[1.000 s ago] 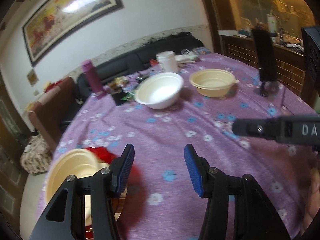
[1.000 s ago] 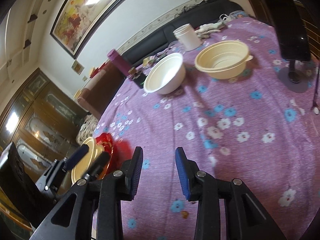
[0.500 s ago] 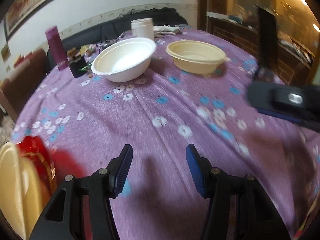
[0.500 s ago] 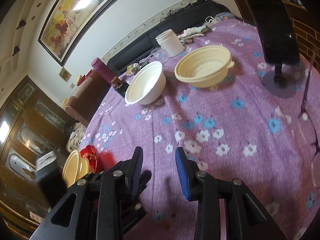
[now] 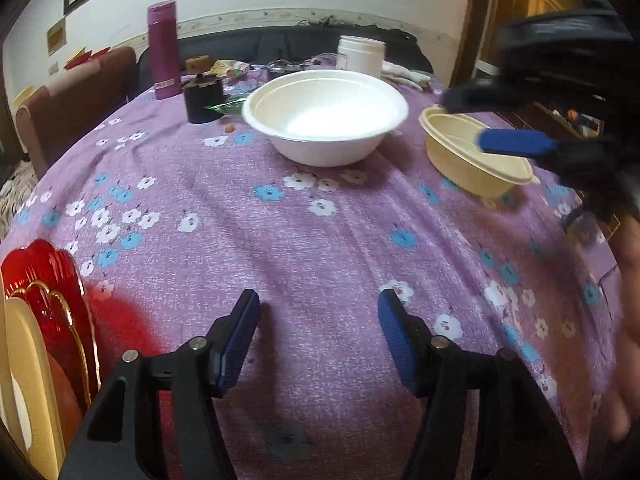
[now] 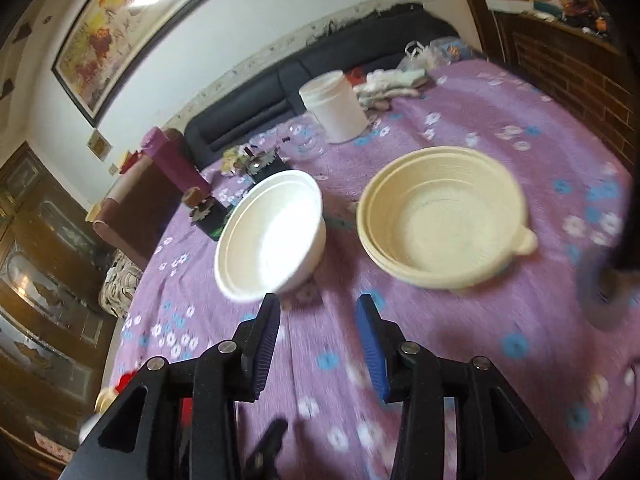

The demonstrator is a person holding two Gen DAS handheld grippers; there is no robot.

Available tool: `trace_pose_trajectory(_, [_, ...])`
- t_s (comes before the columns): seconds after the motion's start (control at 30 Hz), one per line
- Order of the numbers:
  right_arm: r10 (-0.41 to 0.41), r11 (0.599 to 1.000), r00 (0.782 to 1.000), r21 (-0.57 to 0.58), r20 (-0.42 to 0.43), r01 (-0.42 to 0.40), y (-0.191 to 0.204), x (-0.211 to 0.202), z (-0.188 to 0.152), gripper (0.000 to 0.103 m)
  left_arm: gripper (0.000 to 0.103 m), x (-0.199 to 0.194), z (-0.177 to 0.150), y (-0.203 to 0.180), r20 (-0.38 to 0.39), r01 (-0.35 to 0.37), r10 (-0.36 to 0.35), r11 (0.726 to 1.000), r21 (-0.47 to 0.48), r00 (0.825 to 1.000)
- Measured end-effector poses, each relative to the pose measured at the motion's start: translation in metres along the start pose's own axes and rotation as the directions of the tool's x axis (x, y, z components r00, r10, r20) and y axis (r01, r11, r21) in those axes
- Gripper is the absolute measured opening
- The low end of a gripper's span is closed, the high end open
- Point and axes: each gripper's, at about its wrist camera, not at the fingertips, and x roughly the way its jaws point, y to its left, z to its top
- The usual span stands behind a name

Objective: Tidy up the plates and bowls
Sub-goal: 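Move the right tool to the white bowl rim and grasp, then lift the white bowl off the tablecloth with the right tool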

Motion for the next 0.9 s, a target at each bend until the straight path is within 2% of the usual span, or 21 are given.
trace_pose_trajectory(0.17, [-0.034,0.999,0.998,0.001,-0.047,0.034,0.008,0.049,0.024,0.043,0.061,0.000,0.002,0.004,0.005,-0.010,0.010,1.000,-0.007,1.000])
trace_pose_trajectory(0.27, [-0.040,0.999,0.996,0.010,-0.079,0.041,0.010,0.075,0.031,0.043,0.061,-0.006,0.004,0.005,0.042,-0.030,0.030,1.000,-0.002,0.999])
trace_pose_trajectory(0.3, [-0.029,1.000,0.994,0.008,-0.101,0.030,0.011,0.084,0.032,0.039,0.061,-0.010,0.004,0.005,0.060,-0.036,0.036,0.999,0.000,0.998])
trace_pose_trajectory(0.33, [-0.035,0.999,0.993,0.005,-0.113,0.036,0.013,0.090,0.032,0.016,0.061,-0.012,0.004,0.005,0.072,-0.039,0.039,0.999,0.000,0.997])
trace_pose_trajectory(0.4, [-0.055,0.998,0.992,-0.010,-0.115,0.054,0.015,0.094,0.029,0.012,0.062,-0.016,0.004,0.005,0.094,-0.045,0.044,0.999,0.005,0.995])
trace_pose_trajectory(0.47, [-0.065,0.998,0.994,-0.028,-0.084,0.063,0.017,0.086,0.025,0.009,0.065,-0.021,0.005,0.004,0.114,-0.033,0.032,0.999,0.011,0.993])
trace_pose_trajectory(0.53, [-0.066,0.998,0.997,-0.023,-0.040,0.066,0.015,0.070,0.022,0.006,0.074,-0.029,0.005,0.000,0.152,-0.020,0.014,0.999,0.038,0.988])
trace_pose_trajectory(0.6, [-0.080,0.997,0.997,-0.017,0.014,0.080,0.009,0.046,0.020,0.006,0.074,-0.039,0.003,-0.008,0.206,-0.048,0.032,0.996,0.071,0.978])
trace_pose_trajectory(0.63, [-0.081,0.996,0.996,-0.026,0.036,0.082,0.006,0.032,0.020,0.006,0.074,-0.041,0.003,-0.009,0.219,-0.038,0.020,0.996,0.076,0.976])
trace_pose_trajectory(0.73, [-0.101,0.993,0.989,-0.053,0.107,0.107,0.000,-0.014,0.013,0.006,0.074,-0.049,0.003,-0.007,0.241,0.017,-0.035,0.997,0.076,0.970])
trace_pose_trajectory(0.9, [-0.162,0.982,0.968,-0.060,0.191,0.176,-0.012,-0.080,-0.022,0.006,0.074,-0.073,-0.002,0.001,0.250,0.159,-0.165,0.986,0.045,0.954])
